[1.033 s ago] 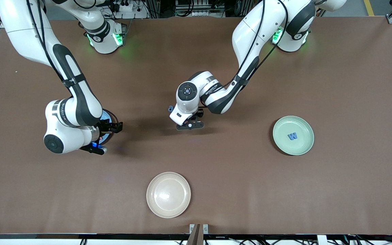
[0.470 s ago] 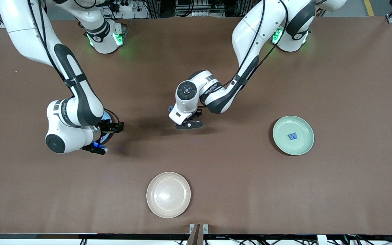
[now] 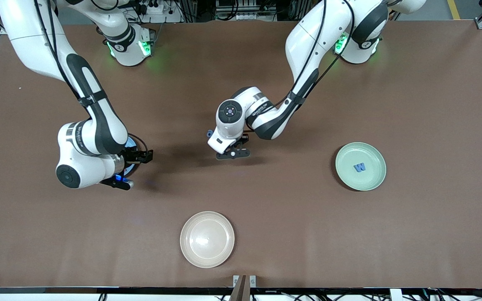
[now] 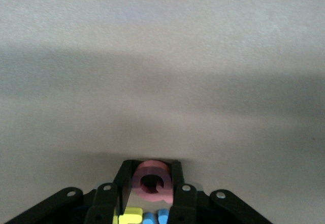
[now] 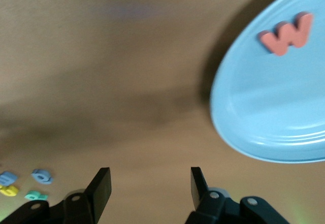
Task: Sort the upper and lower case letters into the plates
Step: 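Carry the pink Q to the green plate with the left gripper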
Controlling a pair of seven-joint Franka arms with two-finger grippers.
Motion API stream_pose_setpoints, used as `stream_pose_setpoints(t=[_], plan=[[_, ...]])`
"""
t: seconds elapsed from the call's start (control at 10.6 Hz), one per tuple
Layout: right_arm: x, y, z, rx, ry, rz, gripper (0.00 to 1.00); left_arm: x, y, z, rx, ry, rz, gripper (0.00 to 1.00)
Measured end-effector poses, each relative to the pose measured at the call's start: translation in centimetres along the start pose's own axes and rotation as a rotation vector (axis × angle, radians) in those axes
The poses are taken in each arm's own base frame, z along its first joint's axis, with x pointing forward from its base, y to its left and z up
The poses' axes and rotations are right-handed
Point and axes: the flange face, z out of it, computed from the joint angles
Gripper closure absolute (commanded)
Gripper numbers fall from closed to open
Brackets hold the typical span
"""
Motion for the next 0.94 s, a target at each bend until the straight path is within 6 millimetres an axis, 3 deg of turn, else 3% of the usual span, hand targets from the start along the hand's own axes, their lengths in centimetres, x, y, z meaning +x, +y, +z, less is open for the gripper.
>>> stream_pose_setpoints(t=[0.19, 0.47, 0.56, 0.75, 0.94], plan=[[-0.5, -1.3, 0.3, 0.0, 0.002, -0.014, 0.28, 2.3, -1.6, -2.4, 0.021, -0.018, -0.023, 1.0], [-1.2, -3.3, 0.9, -0.01, 0.008, 0.034, 0.24, 7.4, -6.8, -10.8, 0.042, -0.049, -0.024, 1.0], [-1.9, -5.2, 1.4, -0.018, 0.025, 0.075, 0.24, 9.2, -8.9, -13.9, 0.02, -0.06, -0.019, 1.0], [-4.2, -10.4, 3.0, -0.044, 0.059, 0.147, 0.23, 13.1, -14.9, -19.1, -0.006, -0.084, 0.023, 1.0], [-6.3, -14.2, 4.5, -0.058, 0.085, 0.173, 0.23, 16.3, -21.3, -21.9, -0.007, -0.121, -0.007, 1.0]])
